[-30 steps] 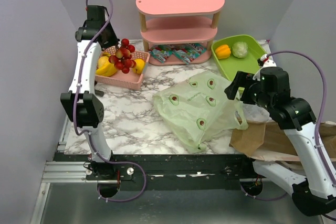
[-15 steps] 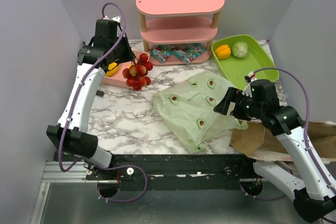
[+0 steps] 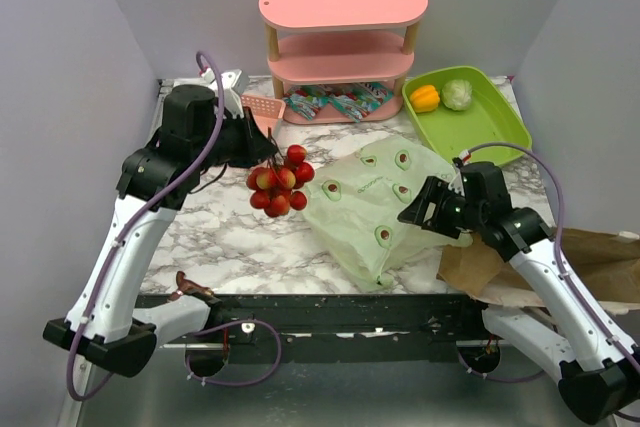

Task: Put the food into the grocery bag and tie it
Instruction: Pick up the fake fruit from the bin, then place the fake fruit in the grocery bag.

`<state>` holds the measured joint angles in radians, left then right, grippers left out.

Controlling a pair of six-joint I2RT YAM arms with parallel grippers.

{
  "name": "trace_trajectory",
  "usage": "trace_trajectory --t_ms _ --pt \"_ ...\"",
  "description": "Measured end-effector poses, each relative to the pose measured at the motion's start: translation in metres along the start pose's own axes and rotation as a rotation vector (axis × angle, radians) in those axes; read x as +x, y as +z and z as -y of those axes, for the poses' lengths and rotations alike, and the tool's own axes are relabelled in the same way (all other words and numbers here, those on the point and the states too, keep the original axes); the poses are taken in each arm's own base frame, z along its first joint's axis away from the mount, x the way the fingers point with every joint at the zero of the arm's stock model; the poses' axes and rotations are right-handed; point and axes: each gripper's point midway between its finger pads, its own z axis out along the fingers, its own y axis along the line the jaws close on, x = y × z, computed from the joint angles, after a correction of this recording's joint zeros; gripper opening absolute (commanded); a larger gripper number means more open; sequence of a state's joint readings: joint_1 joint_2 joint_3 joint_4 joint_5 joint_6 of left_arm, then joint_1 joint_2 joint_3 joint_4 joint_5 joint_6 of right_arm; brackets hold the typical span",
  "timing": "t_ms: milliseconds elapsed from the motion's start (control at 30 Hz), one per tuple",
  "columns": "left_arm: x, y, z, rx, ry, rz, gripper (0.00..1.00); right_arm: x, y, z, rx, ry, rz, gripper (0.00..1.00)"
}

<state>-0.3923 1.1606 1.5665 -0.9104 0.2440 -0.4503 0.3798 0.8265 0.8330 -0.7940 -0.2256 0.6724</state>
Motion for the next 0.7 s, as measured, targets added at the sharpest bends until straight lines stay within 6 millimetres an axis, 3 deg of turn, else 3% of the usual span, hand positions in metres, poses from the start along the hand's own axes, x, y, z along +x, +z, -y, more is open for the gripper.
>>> trace_trajectory --t_ms 233,467,700 --pt "0.032 -0.015 0.025 0.150 0.025 -0.044 0.00 -0.011 0.013 -0.005 -0.026 0.024 0.037 0.45" --pt "0.062 -0.022 0.071 0.353 0.102 -0.105 0.00 -0.021 0.023 -0.011 -0.042 0.041 0.052 0.12" --pt "0.084 -0.035 0.127 0.569 0.181 -0.144 0.00 -0.034 0.016 -0.025 -0.070 0.054 0.086 0.08"
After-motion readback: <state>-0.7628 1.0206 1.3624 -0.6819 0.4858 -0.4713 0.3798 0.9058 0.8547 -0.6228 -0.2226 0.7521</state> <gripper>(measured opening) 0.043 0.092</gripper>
